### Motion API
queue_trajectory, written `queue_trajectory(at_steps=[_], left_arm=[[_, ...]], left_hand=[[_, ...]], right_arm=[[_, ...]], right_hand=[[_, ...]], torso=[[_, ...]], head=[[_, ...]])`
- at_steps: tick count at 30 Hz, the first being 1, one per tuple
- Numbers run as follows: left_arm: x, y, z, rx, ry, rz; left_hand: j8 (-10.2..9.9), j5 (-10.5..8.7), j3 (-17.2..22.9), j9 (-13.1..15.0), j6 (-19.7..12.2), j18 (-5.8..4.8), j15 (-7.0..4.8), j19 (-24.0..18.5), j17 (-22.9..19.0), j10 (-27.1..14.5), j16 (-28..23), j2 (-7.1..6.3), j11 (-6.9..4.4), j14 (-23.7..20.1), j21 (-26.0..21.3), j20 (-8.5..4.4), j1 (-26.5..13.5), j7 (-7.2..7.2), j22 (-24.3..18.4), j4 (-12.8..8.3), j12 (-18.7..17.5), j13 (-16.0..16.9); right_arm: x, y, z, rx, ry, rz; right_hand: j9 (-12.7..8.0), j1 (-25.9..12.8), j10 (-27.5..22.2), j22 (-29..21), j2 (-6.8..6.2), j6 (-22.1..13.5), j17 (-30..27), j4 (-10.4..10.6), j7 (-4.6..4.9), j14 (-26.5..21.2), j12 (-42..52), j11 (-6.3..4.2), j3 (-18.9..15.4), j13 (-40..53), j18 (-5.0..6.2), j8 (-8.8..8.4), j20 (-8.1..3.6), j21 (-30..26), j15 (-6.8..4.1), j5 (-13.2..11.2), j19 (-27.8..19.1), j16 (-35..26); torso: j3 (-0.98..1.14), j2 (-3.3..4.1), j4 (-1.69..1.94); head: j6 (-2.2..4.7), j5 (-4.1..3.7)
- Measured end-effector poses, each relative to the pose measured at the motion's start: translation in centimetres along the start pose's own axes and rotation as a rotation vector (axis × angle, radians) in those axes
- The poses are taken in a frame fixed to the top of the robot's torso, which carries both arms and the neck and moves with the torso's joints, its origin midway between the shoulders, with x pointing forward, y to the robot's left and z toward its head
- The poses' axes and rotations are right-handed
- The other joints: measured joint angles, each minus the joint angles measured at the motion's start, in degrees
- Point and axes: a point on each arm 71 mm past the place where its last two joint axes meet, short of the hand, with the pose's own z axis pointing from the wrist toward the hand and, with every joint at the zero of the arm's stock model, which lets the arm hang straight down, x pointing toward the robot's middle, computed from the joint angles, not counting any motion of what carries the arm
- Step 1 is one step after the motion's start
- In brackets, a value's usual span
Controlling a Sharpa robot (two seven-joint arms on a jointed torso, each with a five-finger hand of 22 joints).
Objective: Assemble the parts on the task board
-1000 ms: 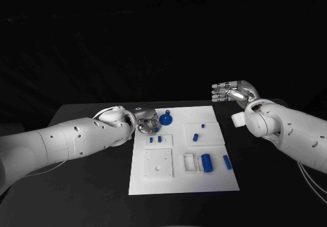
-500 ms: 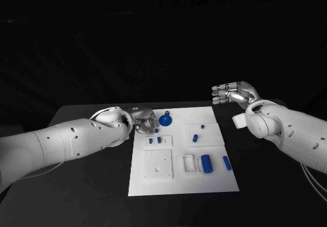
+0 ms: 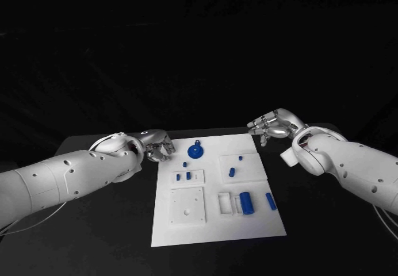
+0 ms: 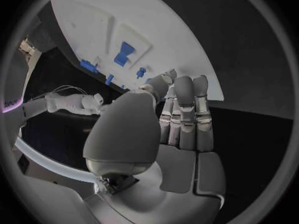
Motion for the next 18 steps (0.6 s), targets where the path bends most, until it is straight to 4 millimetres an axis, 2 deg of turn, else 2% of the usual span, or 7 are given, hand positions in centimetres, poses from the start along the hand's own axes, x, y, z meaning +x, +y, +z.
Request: queue_trajectory(at_steps=[3, 7, 8, 11, 13, 15, 18], left_arm=[[-1.0, 0.6, -0.2, -0.020, -0.061, -0.108], [-2.5, 1.2, -0.5, -0.039, -0.146, -0.315], [-2.7, 1.3, -0.6, -0.042, -0.163, -0.369], [-3.6, 1.3, -1.0, -0.042, -0.210, -0.536], [-3.9, 1.1, -1.2, -0.037, -0.232, -0.632], [-4.0, 0.9, -1.3, -0.033, -0.245, -0.701], [-4.1, 0.6, -1.5, -0.025, -0.256, -0.790]], left_hand=[[0.00, 0.00, -0.59, 0.00, 0.14, -0.35, -0.27, -2.01, -2.42, 0.80, -6.78, 0.77, 0.42, -1.08, -2.95, -0.19, -0.77, 0.06, -0.47, 0.59, 0.00, 0.00], [0.00, 0.00, -1.47, 0.00, 0.14, -1.67, 0.63, -4.74, -5.23, 0.97, -15.03, 1.61, 0.63, -3.45, -7.48, 0.47, -1.61, 0.07, -2.92, 1.47, 0.00, 0.00], [0.00, 0.00, -1.65, 0.00, 0.13, -1.67, 0.93, -5.62, -6.06, 0.73, -17.26, 1.77, 0.64, -4.45, -8.67, 0.74, -1.78, 0.07, -3.67, 1.65, 0.00, 0.00], [0.00, 0.00, -1.92, 0.00, -0.21, -2.99, 2.90, -9.11, -9.99, -1.07, -27.73, 1.91, 1.38, -7.31, -14.33, 2.43, -2.76, 0.42, -7.86, 2.58, 0.00, 0.00], [0.00, 0.00, -1.92, 0.00, -0.48, -3.00, 3.98, -10.83, -11.79, -2.29, -33.07, 1.80, 1.83, -8.38, -17.37, 3.52, -2.88, 0.69, -10.47, 2.89, 0.00, 0.00], [0.00, 0.00, -2.37, 0.00, -0.69, -2.99, 5.11, -11.77, -12.45, -3.28, -40.89, 1.80, 2.45, -7.77, -21.53, 4.80, -2.88, 0.89, -15.48, 3.33, 0.00, 0.00], [0.00, 0.00, -2.64, 0.00, -1.20, -2.99, 6.48, -12.95, -12.49, -4.36, -48.00, 1.80, 2.91, -8.05, -22.55, 6.30, -2.88, 0.98, -21.00, 3.60, 0.00, 0.00]], right_arm=[[0.6, 0.2, -0.1, -0.004, 0.036, -0.102], [1.6, 0.7, -0.2, -0.007, 0.074, -0.235], [1.8, 0.8, -0.3, -0.007, 0.082, -0.265], [2.6, 1.2, -0.3, -0.005, 0.105, -0.359], [3.0, 1.4, -0.3, 0.000, 0.116, -0.418], [3.3, 1.6, -0.3, 0.005, 0.123, -0.465], [3.8, 1.9, -0.3, 0.014, 0.131, -0.533]], right_hand=[[0.09, 0.00, 0.26, 5.65, 0.00, 0.08, 7.78, -0.15, -0.08, -0.80, 0.00, -0.26, 1.57, 0.01, -0.36, 0.00, -0.66, 5.92, -0.32, -1.07, -0.60, 5.57], [0.18, -0.01, 0.22, 11.38, -0.01, 0.09, 11.75, 0.09, -0.09, -0.97, 0.00, -0.26, 3.03, 0.01, -0.29, 0.00, -0.25, 11.05, -0.49, -2.26, -2.81, 7.82], [0.18, -0.19, -0.28, 11.82, -0.19, 0.08, 11.93, 0.09, -0.09, -0.97, 0.00, -0.06, 3.03, -0.01, -0.22, 0.00, -0.20, 11.30, -0.49, -2.63, -2.92, 7.88], [0.18, -0.88, -1.87, 12.98, -0.88, 0.10, 12.32, 0.23, -0.12, -0.54, 0.00, 0.33, 3.80, -0.03, 0.07, 0.00, -0.27, 12.22, -0.06, -4.61, -3.01, 8.08], [0.17, -1.19, -2.63, 13.49, -0.80, 0.22, 12.47, 0.29, -0.24, -0.54, 0.00, 0.53, 4.27, -0.08, 0.09, 0.00, -0.27, 12.50, -0.06, -5.72, -3.01, 8.08], [0.17, -1.77, -3.04, 14.11, -1.27, 0.22, 12.66, 0.46, -0.24, -0.34, 0.00, 0.76, 4.74, -0.08, 0.12, 0.00, -0.15, 12.84, 0.14, -6.94, -2.89, 8.08], [0.14, -2.34, -3.19, 14.88, -1.83, 0.22, 12.87, 0.57, -0.24, -0.33, 0.00, 0.77, 5.39, -0.08, 0.27, 0.00, -0.04, 13.18, 0.15, -8.29, -2.78, 8.08]], torso=[[0.00, -0.01, -0.02], [0.00, -0.01, -0.02], [0.00, -0.01, -0.02], [-0.03, 0.02, -0.01], [-0.07, 0.03, 0.03], [-0.10, 0.04, 0.05], [-0.14, 0.05, 0.09]], head=[[0.21, -0.28], [0.48, -0.53], [0.54, -0.57], [0.74, -0.68], [0.80, -0.71], [0.76, -0.75], [0.71, -0.74]])
